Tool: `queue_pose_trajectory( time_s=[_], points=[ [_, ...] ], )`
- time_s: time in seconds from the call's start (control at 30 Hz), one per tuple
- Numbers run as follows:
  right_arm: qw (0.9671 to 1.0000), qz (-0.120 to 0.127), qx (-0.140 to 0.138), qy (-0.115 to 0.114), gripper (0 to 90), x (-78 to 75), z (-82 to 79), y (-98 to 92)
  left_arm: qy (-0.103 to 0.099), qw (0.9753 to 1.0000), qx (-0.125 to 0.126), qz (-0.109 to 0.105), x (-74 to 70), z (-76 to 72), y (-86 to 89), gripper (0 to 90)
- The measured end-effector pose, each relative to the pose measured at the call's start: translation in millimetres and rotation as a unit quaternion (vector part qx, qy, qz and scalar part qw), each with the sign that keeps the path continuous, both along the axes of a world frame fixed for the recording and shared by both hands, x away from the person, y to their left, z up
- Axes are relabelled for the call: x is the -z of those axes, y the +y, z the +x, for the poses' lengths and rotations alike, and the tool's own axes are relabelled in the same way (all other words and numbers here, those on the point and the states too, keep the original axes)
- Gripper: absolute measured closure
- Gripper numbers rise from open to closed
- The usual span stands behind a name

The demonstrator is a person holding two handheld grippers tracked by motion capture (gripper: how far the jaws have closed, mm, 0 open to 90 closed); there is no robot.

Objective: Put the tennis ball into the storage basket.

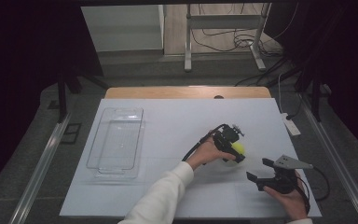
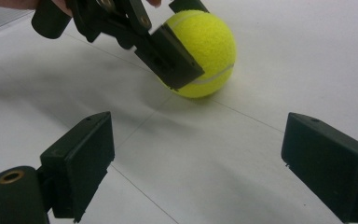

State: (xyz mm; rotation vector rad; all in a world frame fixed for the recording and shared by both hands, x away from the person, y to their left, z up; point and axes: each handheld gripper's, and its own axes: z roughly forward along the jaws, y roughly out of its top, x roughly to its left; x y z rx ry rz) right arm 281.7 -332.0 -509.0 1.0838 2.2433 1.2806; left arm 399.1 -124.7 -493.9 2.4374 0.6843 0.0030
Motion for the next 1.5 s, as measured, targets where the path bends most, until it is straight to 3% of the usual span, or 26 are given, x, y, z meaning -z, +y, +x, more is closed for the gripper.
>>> queue_pose_trajectory(
  time_s=[0.2, 0.67, 0.93, 1.13, 1.2, 1.5],
  points=[
    [1.0000, 0.001, 0.000, 0.000, 9.5, -0.2, -0.3, 0.3, 0.002, 1.0000, -0.006, -0.002, -0.7, -1.4, -0.3, 25.6],
    [1.0000, 0.001, 0.000, -0.001, 9.5, -0.3, -0.3, -0.1, -0.001, 1.0000, -0.009, -0.001, -2.2, -1.4, 0.6, 26.5],
    [1.0000, 0.001, 0.000, -0.001, 9.5, -0.3, -0.3, 0.1, -0.009, 0.9998, -0.008, -0.014, -9.1, -3.3, 5.1, 26.6],
    [1.0000, 0.002, 0.000, -0.001, 9.5, -0.5, -0.7, 0.6, -0.015, 0.9997, -0.011, -0.017, -15.1, -4.1, 13.3, 26.6],
    [1.0000, 0.003, 0.001, 0.000, 9.5, -0.6, -0.8, 0.7, -0.014, 0.9995, -0.014, -0.026, -17.7, -5.0, 17.8, 26.6],
    [1.0000, 0.002, -0.001, 0.001, 9.5, 0.3, 0.1, 1.6, -0.034, 0.9985, -0.016, -0.039, -28.9, -12.9, 35.3, 26.6]
  ],
)
